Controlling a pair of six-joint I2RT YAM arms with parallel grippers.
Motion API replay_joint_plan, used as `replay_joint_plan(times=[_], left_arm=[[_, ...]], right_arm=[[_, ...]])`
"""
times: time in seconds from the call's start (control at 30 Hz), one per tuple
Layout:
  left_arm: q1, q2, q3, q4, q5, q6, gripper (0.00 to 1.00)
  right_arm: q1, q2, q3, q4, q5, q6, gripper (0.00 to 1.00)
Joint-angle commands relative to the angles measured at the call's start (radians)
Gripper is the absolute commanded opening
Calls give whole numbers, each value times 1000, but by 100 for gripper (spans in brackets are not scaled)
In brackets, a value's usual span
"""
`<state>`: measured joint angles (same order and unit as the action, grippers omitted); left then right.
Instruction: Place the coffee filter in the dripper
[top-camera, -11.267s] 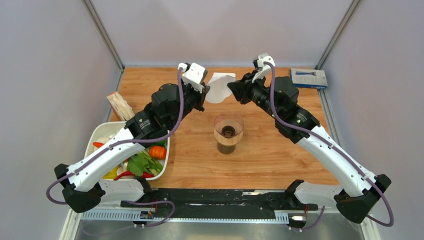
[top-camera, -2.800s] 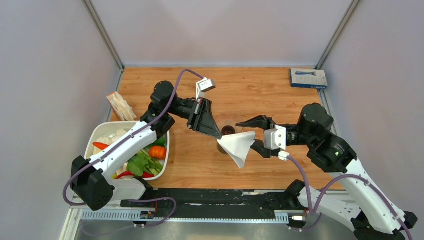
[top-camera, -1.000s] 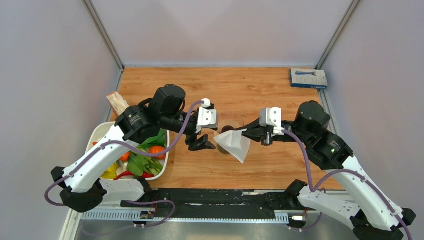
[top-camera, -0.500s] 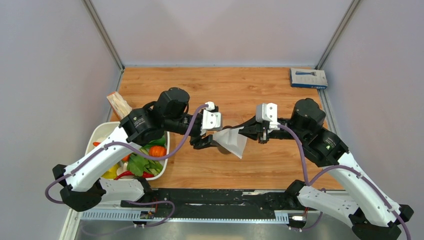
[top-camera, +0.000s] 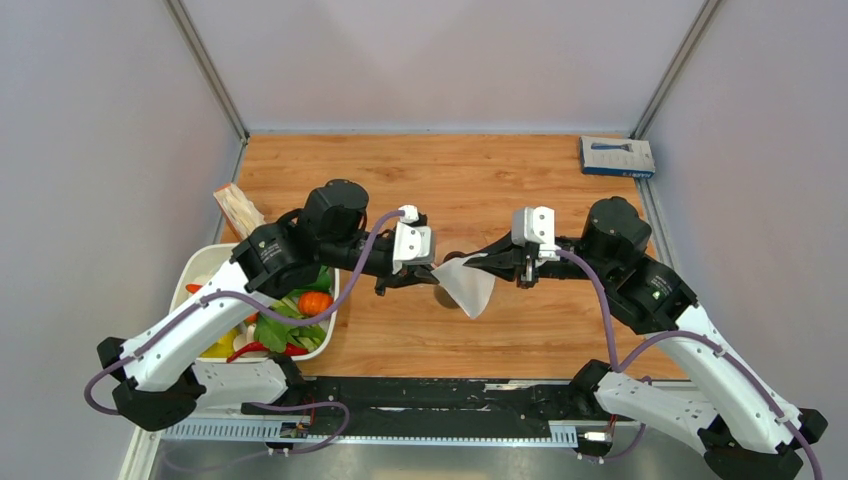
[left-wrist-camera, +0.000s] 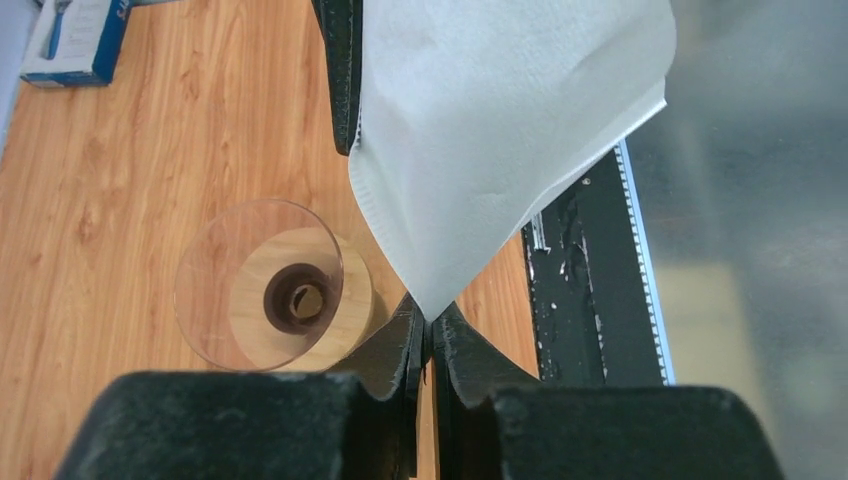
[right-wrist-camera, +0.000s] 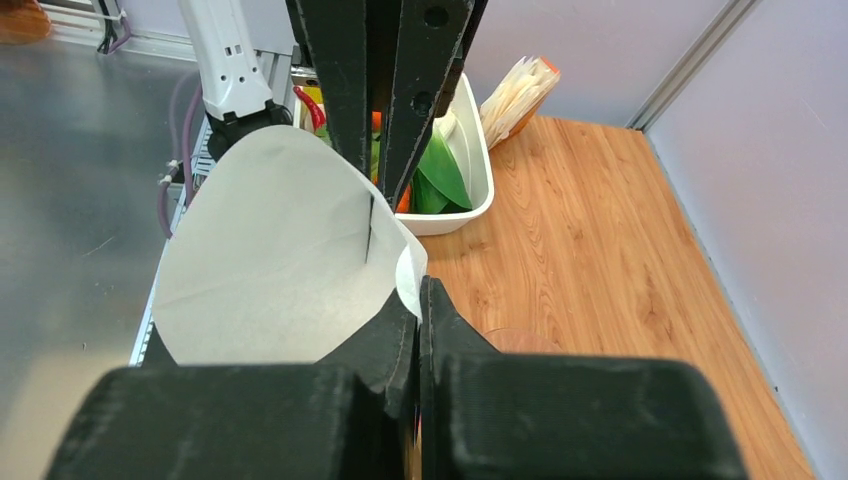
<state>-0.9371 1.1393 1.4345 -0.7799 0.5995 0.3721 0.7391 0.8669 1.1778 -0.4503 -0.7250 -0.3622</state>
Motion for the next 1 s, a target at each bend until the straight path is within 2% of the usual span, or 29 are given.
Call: replay_joint_plan(times=[0.0,0.03,0.13,0.17,0.2,0.3,0.37,0.43,0.53,0.63,0.67,0.77,0.83,0.97], left_arm=[[40,-34,-23,88,97,-74,7],[46,-39,-32,103,108,-88,2],[74,-47,-50,137,166,-130,0],[89,-50,-61,143,193,-140,0],[99,-50,-73,154,206,-164,0],[162,-52,-102,203,286,-240,0],[211,-57,-135,284,336,-332,0],[261,-67,-179,397,380,-492,0],[328,-88,-259,627,423,-664,0],[419,-100,-313,869,446,-936,0],[435,-100,-335,1000,446,-998,0],[496,-76,-352,1217,438,-1265,0],[522,-52,-356,1425,428,-1418,0],[538,-28,-327,1517,389,-1516,0]], right_arm=[[5,-15,30,34,-14,32,0],[5,-14,33,34,-14,41,2],[5,-10,47,32,23,74,19],[5,-8,59,27,42,80,27],[4,-8,69,22,67,84,40],[3,-5,107,6,121,102,64],[3,-3,133,-3,141,122,76],[3,-2,156,-13,169,142,84],[4,-6,189,-17,268,161,92],[2,-20,205,-11,372,189,97],[2,-30,193,-2,391,206,97],[2,-70,129,68,391,278,97],[-2,-81,92,116,393,335,97],[-4,-60,36,285,336,474,97]])
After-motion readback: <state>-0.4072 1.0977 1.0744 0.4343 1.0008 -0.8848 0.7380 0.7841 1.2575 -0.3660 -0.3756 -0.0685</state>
